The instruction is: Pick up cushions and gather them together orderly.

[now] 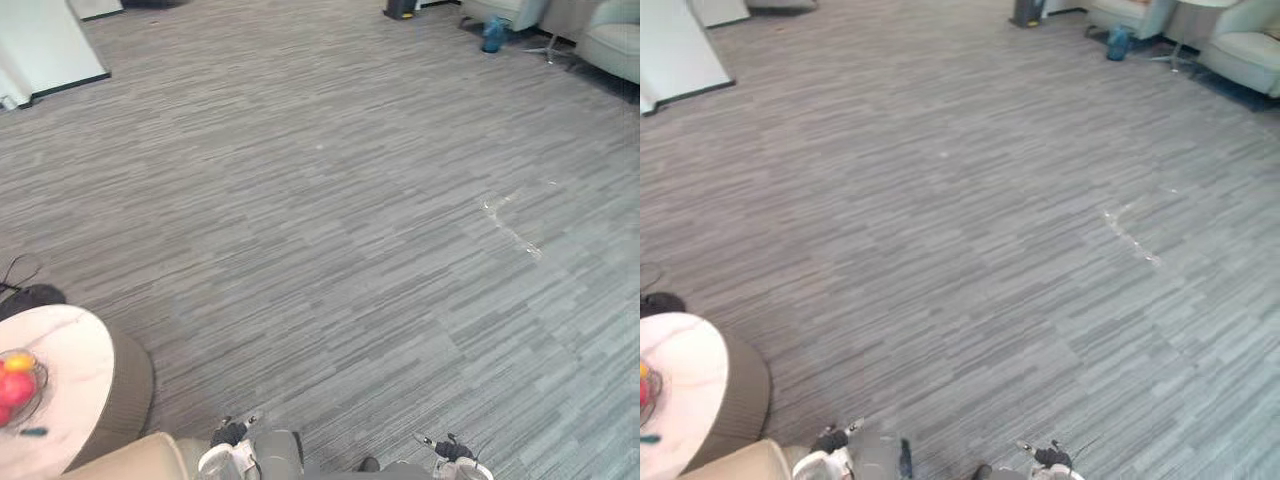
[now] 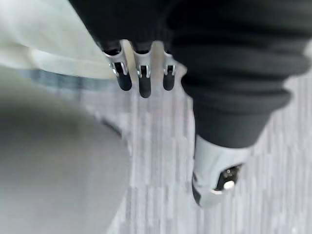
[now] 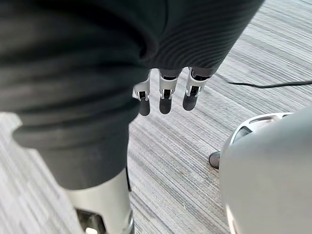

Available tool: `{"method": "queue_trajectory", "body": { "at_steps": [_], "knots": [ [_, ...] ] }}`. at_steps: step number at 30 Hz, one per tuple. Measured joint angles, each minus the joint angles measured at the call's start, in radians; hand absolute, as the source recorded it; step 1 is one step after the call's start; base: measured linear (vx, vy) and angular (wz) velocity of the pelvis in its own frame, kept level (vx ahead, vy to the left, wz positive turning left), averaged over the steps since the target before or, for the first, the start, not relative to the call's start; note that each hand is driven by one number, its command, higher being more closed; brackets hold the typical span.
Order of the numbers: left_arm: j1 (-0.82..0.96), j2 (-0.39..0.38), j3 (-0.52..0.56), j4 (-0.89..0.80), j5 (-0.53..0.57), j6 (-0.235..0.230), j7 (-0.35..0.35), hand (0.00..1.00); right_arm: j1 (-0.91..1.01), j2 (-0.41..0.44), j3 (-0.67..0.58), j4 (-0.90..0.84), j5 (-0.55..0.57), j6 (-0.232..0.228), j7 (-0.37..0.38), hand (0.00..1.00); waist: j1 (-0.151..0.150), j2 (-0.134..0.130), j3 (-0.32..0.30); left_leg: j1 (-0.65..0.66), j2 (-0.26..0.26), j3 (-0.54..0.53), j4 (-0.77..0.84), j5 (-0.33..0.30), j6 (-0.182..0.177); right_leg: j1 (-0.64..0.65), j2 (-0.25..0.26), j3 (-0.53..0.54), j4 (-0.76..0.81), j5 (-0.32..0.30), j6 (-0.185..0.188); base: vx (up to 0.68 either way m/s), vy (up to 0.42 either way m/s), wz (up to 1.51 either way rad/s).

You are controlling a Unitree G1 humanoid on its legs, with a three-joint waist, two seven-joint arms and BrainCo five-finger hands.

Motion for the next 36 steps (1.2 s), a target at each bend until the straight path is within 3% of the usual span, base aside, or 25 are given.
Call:
{"method": "queue_trajectory", "body": {
  "at_steps": [2,4,5,6,7,8,11,12,13,14,16,17,18,20,21,22,24,27,28,29,30,31,32,34,36],
  "knots": [
    [0.022,-0.016,0.048,-0.002,-0.005,0.001,0.005,0.0,0.006,0.007,0.001,-0.016,0.0,0.004,-0.003,0.0,0.011,0.008,-0.036,0.008,-0.017,-0.054,-0.038,0.054,0.026,0.002,0.017,0.098,0.005,-0.02,0.032,0.32,0.197,-1.33],
    [0.024,-0.006,0.07,-0.002,-0.006,0.004,0.009,0.0,0.022,0.036,0.008,-0.043,0.0,0.003,-0.002,0.0,0.022,-0.031,-0.056,0.044,-0.027,0.01,-0.044,0.029,0.027,0.0,-0.014,0.154,0.036,-0.04,0.056,0.45,0.185,-1.19],
    [0.024,0.003,0.065,0.008,-0.006,0.005,0.013,0.0,0.036,0.06,0.017,-0.056,-0.001,0.003,0.002,0.0,0.036,-0.061,-0.071,0.094,-0.043,0.081,-0.067,0.0,0.026,-0.05,-0.062,0.181,0.182,-0.063,0.103,0.44,0.163,-1.2],
    [0.021,0.008,0.06,0.009,-0.004,0.005,0.015,0.0,0.038,0.069,0.016,-0.061,-0.001,0.003,0.003,0.0,0.037,-0.068,-0.076,0.123,-0.049,0.108,-0.081,-0.011,0.033,-0.084,-0.082,0.184,0.272,-0.068,0.121,0.4,0.156,-1.18],
    [0.02,0.014,0.044,0.012,-0.003,0.01,0.018,0.0,0.037,0.071,0.016,-0.07,-0.001,0.001,0.005,0.0,0.033,-0.075,-0.078,0.169,-0.052,0.136,-0.096,-0.027,0.041,-0.14,-0.108,0.175,0.406,-0.049,0.149,0.38,0.153,-0.83],
    [0.018,0.015,0.029,0.012,0.0,0.017,0.02,0.0,0.037,0.066,0.014,-0.072,-0.001,-0.003,0.006,0.0,0.023,-0.058,-0.068,0.24,-0.051,0.163,-0.119,-0.047,0.043,-0.194,-0.148,0.136,0.574,-0.023,0.192,0.46,0.151,-0.67],
    [0.015,0.022,-0.003,0.025,0.011,0.022,0.023,0.0,0.023,0.056,0.001,-0.062,-0.001,-0.006,0.008,0.0,-0.003,-0.05,-0.066,0.372,-0.038,0.188,-0.203,-0.057,0.037,-0.216,-0.217,-0.048,0.637,-0.043,0.132,0.4,0.031,-0.21],
    [0.014,0.03,-0.036,0.035,0.016,0.023,0.024,0.0,0.003,0.049,-0.007,-0.048,-0.001,-0.007,0.014,0.0,-0.022,-0.034,-0.064,0.41,-0.009,0.199,-0.239,-0.053,0.03,-0.235,-0.214,-0.163,0.547,-0.058,0.093,0.32,-0.038,-0.14],
    [0.01,0.038,-0.062,0.042,0.029,0.023,0.024,0.0,-0.007,0.043,-0.007,-0.041,0.0,-0.008,0.017,0.0,-0.029,-0.029,-0.063,0.423,0.006,0.2,-0.254,-0.05,0.024,-0.263,-0.204,-0.215,0.468,-0.047,0.077,0.5,-0.092,-0.18],
    [0.0,0.049,-0.097,0.049,0.043,0.024,0.024,0.0,-0.025,0.03,-0.007,-0.025,0.001,-0.009,0.02,0.0,-0.035,-0.024,-0.057,0.43,0.025,0.191,-0.269,-0.05,0.024,-0.311,-0.173,-0.236,0.352,-0.005,0.06,0.44,-0.143,-0.14],
    [-0.004,0.06,-0.114,0.049,0.053,0.025,0.025,0.0,-0.032,0.015,-0.007,-0.011,0.001,-0.009,0.019,0.0,-0.041,-0.032,-0.04,0.462,0.027,0.18,-0.274,-0.05,0.024,-0.332,-0.122,-0.218,0.146,0.144,0.035,0.46,-0.199,-0.1],
    [0.002,0.072,-0.113,0.051,0.056,0.025,0.025,0.0,-0.023,0.011,-0.008,0.0,0.001,-0.009,0.018,0.0,-0.044,-0.051,-0.032,0.491,0.011,0.16,-0.262,-0.051,0.023,-0.324,-0.115,-0.18,0.084,0.265,-0.036,0.6,-0.27,-0.26],
    [0.003,0.047,-0.106,0.066,0.063,0.024,0.025,0.0,-0.024,-0.018,-0.02,0.023,0.001,-0.006,0.016,0.0,-0.043,-0.006,-0.03,0.498,0.05,0.121,-0.194,-0.039,-0.012,-0.292,-0.076,-0.17,0.115,0.22,-0.043,0.6,-0.292,-0.31],
    [0.005,0.032,-0.09,0.059,0.072,0.022,0.025,0.0,-0.024,-0.022,-0.028,0.017,0.002,-0.007,0.011,0.0,-0.047,0.009,-0.024,0.434,0.067,0.072,-0.001,-0.002,-0.064,-0.272,-0.053,-0.157,0.114,0.174,-0.042,0.48,-0.233,-0.53],
    [0.005,0.011,-0.061,0.045,0.072,0.021,0.026,0.0,-0.023,-0.022,-0.026,0.006,0.009,-0.009,0.01,0.0,-0.045,0.033,-0.006,0.319,0.104,0.026,0.284,0.106,-0.075,-0.215,-0.005,-0.123,0.079,0.152,-0.056,0.47,-0.171,-0.85],
    [0.0,0.006,-0.052,0.041,0.069,0.02,0.026,0.0,-0.03,-0.024,-0.023,0.004,0.026,-0.009,0.003,0.0,-0.037,0.048,0.009,0.253,0.13,0.014,0.458,0.109,-0.066,-0.157,0.03,-0.092,0.055,0.128,-0.073,0.58,-0.138,-0.92],
    [-0.003,0.014,-0.066,0.008,0.067,0.011,0.024,0.0,-0.037,-0.009,-0.024,0.009,0.037,-0.008,-0.006,0.0,-0.029,0.028,0.031,0.161,0.119,0.023,0.581,0.039,-0.04,-0.046,0.046,-0.044,0.017,0.093,-0.076,0.45,-0.088,-0.8],
    [0.001,0.022,-0.095,-0.033,0.07,-0.001,0.022,0.0,-0.041,-0.002,-0.034,0.013,0.043,-0.006,-0.011,0.0,-0.012,-0.001,0.028,0.04,0.08,0.082,0.386,-0.001,-0.007,0.047,0.047,0.025,-0.06,0.075,-0.05,0.39,-0.055,-0.74],
    [0.001,0.02,-0.1,-0.041,0.07,-0.002,0.022,0.0,-0.049,-0.004,-0.048,0.012,0.045,-0.007,-0.012,0.0,-0.011,0.002,0.025,0.016,0.038,0.078,0.179,0.006,-0.012,0.069,0.046,0.053,-0.087,0.073,-0.027,0.53,0.072,-0.78],
    [0.003,0.018,-0.103,-0.04,0.07,-0.002,0.023,0.0,-0.053,-0.007,-0.057,0.012,0.046,-0.006,-0.012,0.0,-0.007,0.008,0.022,0.014,0.008,0.067,-0.039,0.04,-0.008,0.093,0.047,0.089,-0.111,0.062,-0.012,0.44,0.076,-0.75],
    [0.004,0.018,-0.103,-0.04,0.07,-0.002,0.023,0.0,-0.053,-0.009,-0.056,0.012,0.046,-0.006,-0.013,0.0,-0.004,0.011,0.021,0.016,-0.001,0.06,-0.118,0.063,-0.008,0.103,0.047,0.102,-0.121,0.057,-0.006,0.4,0.116,-0.84],
    [0.005,0.017,-0.104,-0.04,0.07,-0.001,0.023,0.0,-0.051,-0.01,-0.056,0.014,0.046,-0.004,-0.016,0.0,0.009,0.009,0.016,0.023,-0.025,0.033,-0.232,0.18,-0.015,0.137,0.045,0.147,-0.15,0.045,0.014,0.48,0.156,-0.93],
    [0.006,0.025,-0.105,-0.039,0.071,0.001,0.024,0.0,-0.052,-0.003,-0.055,0.015,0.045,0.001,-0.017,0.0,0.023,-0.007,-0.007,0.04,-0.052,0.028,-0.244,0.242,0.012,0.153,0.024,0.189,-0.16,0.029,0.037,0.75,0.212,-0.82],
    [-0.003,0.046,-0.129,-0.031,0.072,0.006,0.022,0.0,-0.049,0.0,-0.055,0.012,0.04,0.002,-0.015,0.0,0.015,-0.04,-0.019,0.039,-0.069,0.069,-0.176,0.175,0.059,0.119,-0.02,0.24,-0.061,0.01,0.067,0.76,0.195,-0.58],
    [-0.005,0.051,-0.133,-0.02,0.072,0.007,0.024,0.0,-0.049,0.0,-0.053,0.011,0.032,0.002,-0.015,0.0,0.03,-0.045,-0.017,0.12,-0.067,0.122,-0.165,0.116,0.07,0.023,-0.041,0.283,0.255,-0.011,0.167,0.5,0.155,-0.69]
  ]
}}
